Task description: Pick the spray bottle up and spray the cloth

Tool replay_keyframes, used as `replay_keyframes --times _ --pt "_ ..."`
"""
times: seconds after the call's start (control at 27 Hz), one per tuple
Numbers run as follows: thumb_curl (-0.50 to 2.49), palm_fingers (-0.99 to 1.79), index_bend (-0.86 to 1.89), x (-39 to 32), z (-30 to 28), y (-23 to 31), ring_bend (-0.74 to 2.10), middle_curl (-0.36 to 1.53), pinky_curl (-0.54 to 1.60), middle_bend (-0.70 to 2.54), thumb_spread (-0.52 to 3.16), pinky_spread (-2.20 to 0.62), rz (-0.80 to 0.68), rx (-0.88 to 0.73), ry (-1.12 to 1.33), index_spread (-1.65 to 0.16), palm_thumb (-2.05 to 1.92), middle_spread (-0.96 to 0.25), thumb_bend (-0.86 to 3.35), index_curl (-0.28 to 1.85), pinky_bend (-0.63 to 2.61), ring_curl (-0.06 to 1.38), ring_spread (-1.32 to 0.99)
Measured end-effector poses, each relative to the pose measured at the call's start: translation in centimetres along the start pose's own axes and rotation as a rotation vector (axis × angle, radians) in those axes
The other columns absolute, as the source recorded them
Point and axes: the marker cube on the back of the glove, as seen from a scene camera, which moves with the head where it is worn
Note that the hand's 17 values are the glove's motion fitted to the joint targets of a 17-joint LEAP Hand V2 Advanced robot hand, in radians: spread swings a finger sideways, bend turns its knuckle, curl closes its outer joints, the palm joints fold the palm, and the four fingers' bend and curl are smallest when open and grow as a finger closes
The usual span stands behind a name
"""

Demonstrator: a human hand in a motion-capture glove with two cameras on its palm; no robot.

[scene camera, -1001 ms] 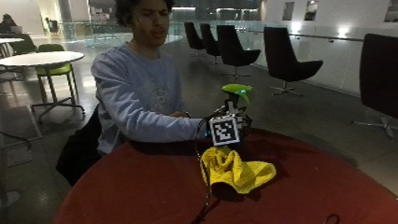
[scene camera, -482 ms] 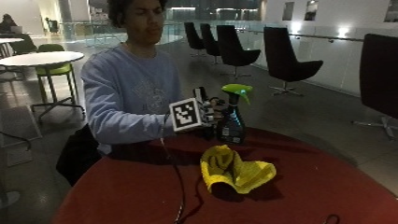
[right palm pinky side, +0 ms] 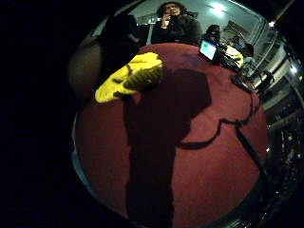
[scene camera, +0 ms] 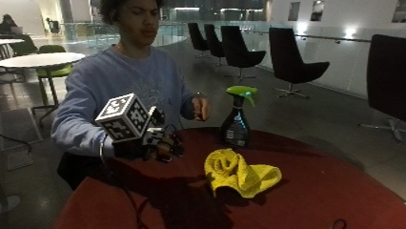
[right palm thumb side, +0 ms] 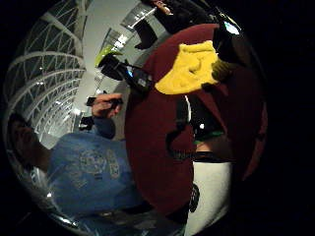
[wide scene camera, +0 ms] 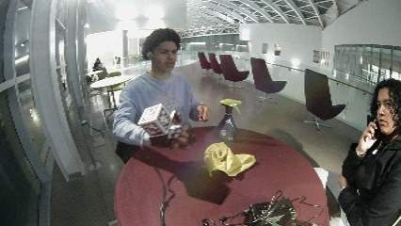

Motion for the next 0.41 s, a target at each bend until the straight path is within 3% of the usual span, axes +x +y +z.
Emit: replay_keyframes --times 0.41 --pt "0.51 0.77 0.2 3.3 0.1 2.3 0.3 0.44 0.16 0.35 1.1 0.24 0.032 -0.046 0.096 -0.29 0.8 -0.07 -0.02 0.43 0.11 0.33 -0.01"
